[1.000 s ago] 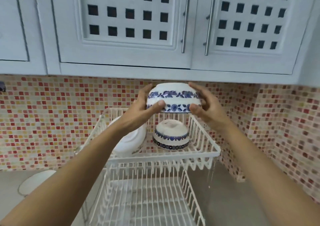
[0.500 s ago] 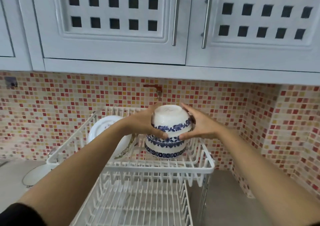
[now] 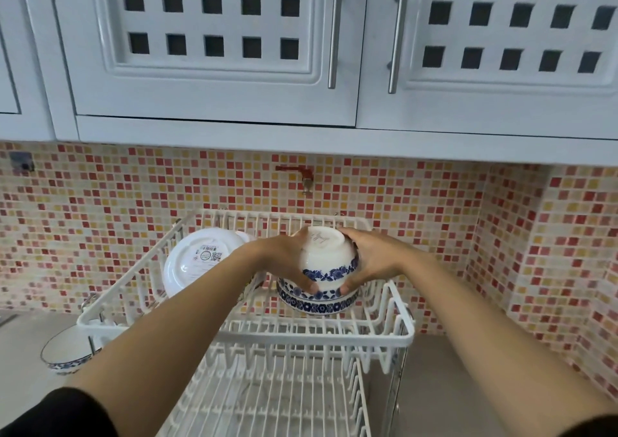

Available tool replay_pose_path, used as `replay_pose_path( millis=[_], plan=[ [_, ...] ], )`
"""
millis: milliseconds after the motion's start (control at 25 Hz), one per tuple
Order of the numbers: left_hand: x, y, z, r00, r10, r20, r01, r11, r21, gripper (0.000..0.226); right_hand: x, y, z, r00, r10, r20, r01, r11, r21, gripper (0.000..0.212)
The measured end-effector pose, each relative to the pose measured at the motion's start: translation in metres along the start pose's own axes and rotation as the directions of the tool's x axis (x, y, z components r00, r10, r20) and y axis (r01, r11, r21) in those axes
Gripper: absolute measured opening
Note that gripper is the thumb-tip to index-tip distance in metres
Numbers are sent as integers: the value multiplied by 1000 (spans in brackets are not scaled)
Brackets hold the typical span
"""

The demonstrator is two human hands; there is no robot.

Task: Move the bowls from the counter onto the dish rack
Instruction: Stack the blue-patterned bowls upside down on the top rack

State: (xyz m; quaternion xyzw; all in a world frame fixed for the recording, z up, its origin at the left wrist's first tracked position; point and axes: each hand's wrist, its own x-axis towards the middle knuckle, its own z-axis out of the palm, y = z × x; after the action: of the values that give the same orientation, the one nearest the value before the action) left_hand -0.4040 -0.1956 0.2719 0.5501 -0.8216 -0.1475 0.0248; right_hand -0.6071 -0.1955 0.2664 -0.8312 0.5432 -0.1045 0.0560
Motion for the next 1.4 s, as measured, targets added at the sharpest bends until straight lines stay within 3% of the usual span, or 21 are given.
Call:
replay_pose_path(
  millis=[240, 520, 600, 680, 760, 880, 1120, 1400],
  plan=[
    [0, -1, 1, 1000, 1, 9, -2, 998, 63, 126, 3, -4, 1, 996, 57, 72, -54, 997, -50, 113],
    [-17, 2, 6, 995, 72, -73, -62, 990, 126, 116, -6, -23, -4, 980, 165, 109, -161, 986, -39, 104],
    [-31, -3, 2, 977, 143, -156, -124, 984, 128, 99, -12, -33, -3, 978, 192, 81, -188, 980, -57, 105],
    [-53, -13, -7, 938, 214, -272, -183, 974, 133, 75, -20, -55, -4, 980, 195, 28, -196, 980, 35, 100],
    [-80, -28, -18, 897, 237, -374, -218, 972, 93, 60, -27, -85, -3, 981, 156, -113, -144, 983, 112, 85],
    [-123, -69, -31, 852, 223, -474, -228, 972, 46, 53, -26, -145, 8, 953, 89, -290, -76, 996, 55, 68],
    [-205, -198, -33, 865, 80, -495, -77, 997, 27, 50, 12, -283, 66, 938, 19, -345, -20, 1000, 2, 63],
    [-268, -330, -6, 919, -134, -370, 158, 987, 34, 56, 55, -418, 152, 955, -53, -293, 17, 992, -123, 66]
  ],
)
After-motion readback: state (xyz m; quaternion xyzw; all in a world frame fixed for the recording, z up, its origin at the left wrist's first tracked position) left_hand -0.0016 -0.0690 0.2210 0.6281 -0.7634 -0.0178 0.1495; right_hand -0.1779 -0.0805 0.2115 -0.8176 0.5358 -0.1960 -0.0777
